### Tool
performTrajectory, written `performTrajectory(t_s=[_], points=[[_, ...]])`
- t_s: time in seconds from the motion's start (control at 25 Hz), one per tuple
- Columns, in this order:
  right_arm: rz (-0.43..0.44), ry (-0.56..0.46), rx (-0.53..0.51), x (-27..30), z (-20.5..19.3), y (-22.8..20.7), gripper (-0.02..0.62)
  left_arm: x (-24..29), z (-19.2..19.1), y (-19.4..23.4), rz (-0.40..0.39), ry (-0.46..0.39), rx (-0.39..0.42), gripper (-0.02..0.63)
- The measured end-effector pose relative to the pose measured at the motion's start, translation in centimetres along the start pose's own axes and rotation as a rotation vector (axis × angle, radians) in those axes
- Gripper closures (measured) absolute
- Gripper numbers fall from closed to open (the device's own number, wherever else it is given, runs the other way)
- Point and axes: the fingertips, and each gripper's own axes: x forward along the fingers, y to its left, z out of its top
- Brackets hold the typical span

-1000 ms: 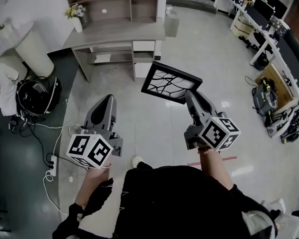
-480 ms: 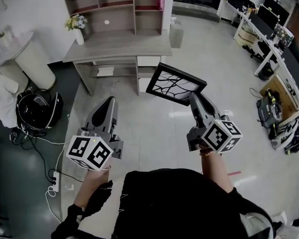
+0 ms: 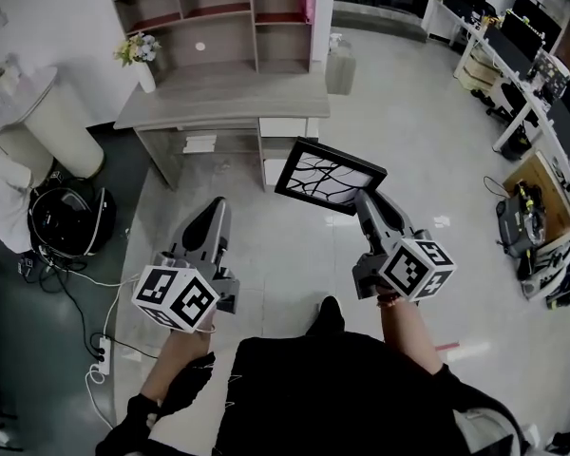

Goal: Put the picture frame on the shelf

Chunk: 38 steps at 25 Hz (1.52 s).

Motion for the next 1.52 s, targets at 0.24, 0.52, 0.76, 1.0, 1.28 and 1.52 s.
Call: performTrajectory(t_s=[0.24,0.52,0.76,1.0,1.28,1.52], points=[[0.076,0.011,-0.029,5.1,4.0,-4.1,0.514,5.0,0.7,0.1,0.075,-0.046,0.015,0.595],[0.164,0.014,-0.072,9.4,8.8,-9.6,0.514,12.1,0.4,-1.8,0.125,-0.108,0.029,0.595],[0.213,0.028,-0.072,11.7,10.8,-13.6,0.514,16.1,-0.7,-3.1,0.161,-0.131,0.028,0.595],[0.228,0.033,-0.085,12.8,10.1,-14.9,0.514,17.1,-1.3,-2.1,0.185,-0.143,0.031,0.595],[0.205,0.027,-0.098,13.3,9.5,-15.6,0.514,18.5,-2.1,-1.2,0.158,-0.132,0.028,0.594],[0.178,0.029,-0.089,13.9,8.8,-16.8,0.514,19.5,-2.9,-0.5,0.144,-0.111,0.030,0.595]])
